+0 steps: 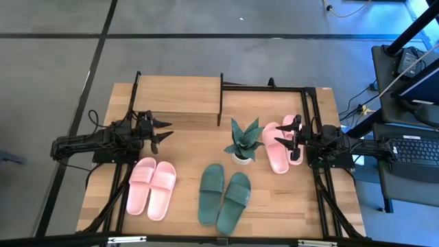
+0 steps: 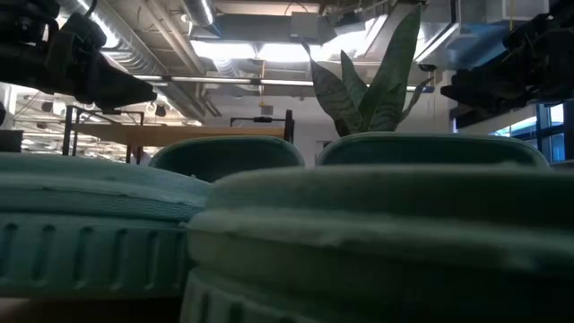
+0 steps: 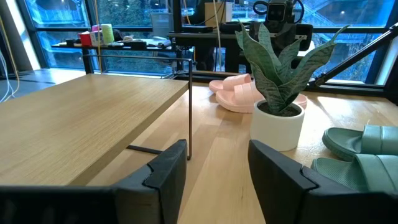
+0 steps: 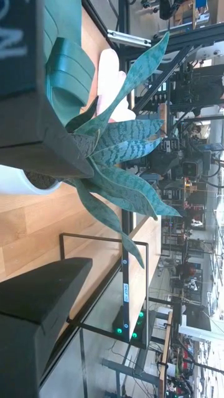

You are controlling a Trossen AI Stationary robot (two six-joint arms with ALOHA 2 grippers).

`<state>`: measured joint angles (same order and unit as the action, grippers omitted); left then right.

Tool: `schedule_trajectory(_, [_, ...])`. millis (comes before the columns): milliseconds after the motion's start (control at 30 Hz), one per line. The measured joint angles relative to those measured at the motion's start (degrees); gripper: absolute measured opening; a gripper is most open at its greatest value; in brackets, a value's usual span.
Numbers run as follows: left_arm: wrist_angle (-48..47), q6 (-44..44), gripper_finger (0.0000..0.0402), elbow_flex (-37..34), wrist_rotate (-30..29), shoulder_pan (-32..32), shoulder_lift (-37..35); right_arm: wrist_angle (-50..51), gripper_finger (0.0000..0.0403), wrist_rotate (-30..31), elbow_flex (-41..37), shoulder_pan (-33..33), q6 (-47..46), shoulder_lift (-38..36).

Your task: Pick and place slides into the shelf

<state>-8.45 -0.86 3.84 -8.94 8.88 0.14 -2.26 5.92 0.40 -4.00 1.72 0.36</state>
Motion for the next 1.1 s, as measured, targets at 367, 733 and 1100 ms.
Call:
schedule_trajectory(367, [0.0, 0.0, 0.0163, 0.0, 0.0, 0.0, 0.0, 0.0, 0.0221, 0.0, 0.0, 0.0, 0.0, 0.0])
schedule_trajectory(733, [0.0, 0.0, 0.0163, 0.0, 0.0, 0.0, 0.0, -0.2, 0.0221, 1.5, 0.0, 0.0, 13.1, 0.0])
schedule_trajectory(1100, [0.0, 0.0, 0.0163, 0.0, 0.0, 0.0, 0.0, -0.4, 0.0221, 1.5, 0.0, -0.1, 13.6, 0.0])
